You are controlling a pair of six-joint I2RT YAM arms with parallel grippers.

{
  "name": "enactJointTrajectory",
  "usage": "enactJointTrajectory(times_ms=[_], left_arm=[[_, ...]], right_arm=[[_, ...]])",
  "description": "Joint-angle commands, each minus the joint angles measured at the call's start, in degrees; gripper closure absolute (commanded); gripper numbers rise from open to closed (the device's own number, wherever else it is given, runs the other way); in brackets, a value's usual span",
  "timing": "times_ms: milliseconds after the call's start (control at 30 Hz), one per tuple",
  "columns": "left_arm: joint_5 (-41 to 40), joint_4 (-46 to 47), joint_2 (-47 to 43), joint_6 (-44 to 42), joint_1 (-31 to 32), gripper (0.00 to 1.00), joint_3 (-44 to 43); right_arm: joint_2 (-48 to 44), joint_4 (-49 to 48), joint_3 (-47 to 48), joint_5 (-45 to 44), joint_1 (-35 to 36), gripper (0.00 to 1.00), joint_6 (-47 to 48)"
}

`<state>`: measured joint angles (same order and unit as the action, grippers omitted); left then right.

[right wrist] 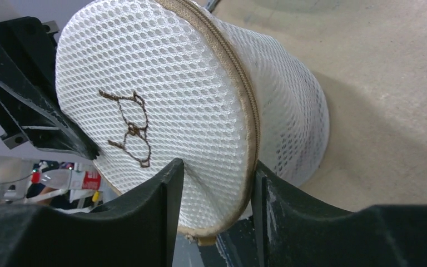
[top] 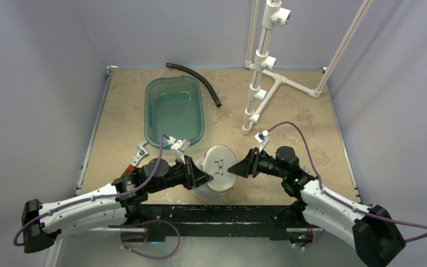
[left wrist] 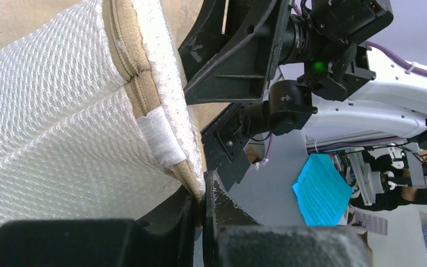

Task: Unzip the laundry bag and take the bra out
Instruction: Unzip the laundry bag at the center of the board.

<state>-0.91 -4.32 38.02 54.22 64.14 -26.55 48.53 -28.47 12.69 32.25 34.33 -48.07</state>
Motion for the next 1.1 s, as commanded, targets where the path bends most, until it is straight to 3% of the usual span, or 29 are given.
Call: enactJointTrajectory(times_ms=[0, 100, 133, 200, 233, 300, 333, 433, 567, 733, 1067], left_arm=[[1.9, 6.2, 0.9, -1.8, -0.1, 1.00, -0.8], [1.1, 6.1, 0.9, -1.9, -0.2, 1.00, -0.9], [1.0, 5.5, 0.9, -1.9, -0.1, 1.00, -1.2], [-1.7, 2.3, 0.9, -1.6, -0.1, 0.62, -2.2], [-2.6, 1.3, 0.6, -1.2, -0.2, 0.48, -2.5], [-5.1, 0.0, -0.6, 0.6, -0.1, 0.33, -2.2], [-6.5, -0.3, -1.8, 1.6, -0.1, 0.30, -1.8], [-10.6, -0.8, -4.0, 6.7, -0.2, 0.27, -0.2], [-13.1, 2.4, -4.5, 14.9, -0.2, 0.27, 3.2], [-11.2, 17.1, 0.3, 24.8, 0.3, 0.28, 8.8], [-16.5, 33.7, 14.7, 28.1, 2.9, 0.31, 6.6]], right_arm=[[1.8, -9.8, -1.1, 4.7, -0.2, 0.55, -3.6], [1.6, -9.6, -0.9, 5.6, -0.2, 0.71, -4.1], [0.7, -8.7, -0.5, 5.4, -0.2, 0.80, -4.0], [-1.9, -4.5, 1.0, 3.7, -0.2, 0.99, -3.2], [-3.3, -1.5, 2.2, 2.5, -0.2, 1.00, -2.3], [-6.5, 3.4, 4.8, -0.4, -0.2, 1.00, -0.4], [-7.8, 5.7, 6.1, -2.4, -0.2, 1.00, 0.1], [-11.0, 10.6, 9.3, -8.8, -0.2, 1.00, 0.1], [-14.9, 9.4, 8.3, -15.9, -0.2, 1.00, -6.0], [-18.7, 5.5, 4.9, -22.3, -0.1, 1.00, -13.7], [-21.8, 6.2, 2.6, -28.6, 1.4, 1.00, -18.8]])
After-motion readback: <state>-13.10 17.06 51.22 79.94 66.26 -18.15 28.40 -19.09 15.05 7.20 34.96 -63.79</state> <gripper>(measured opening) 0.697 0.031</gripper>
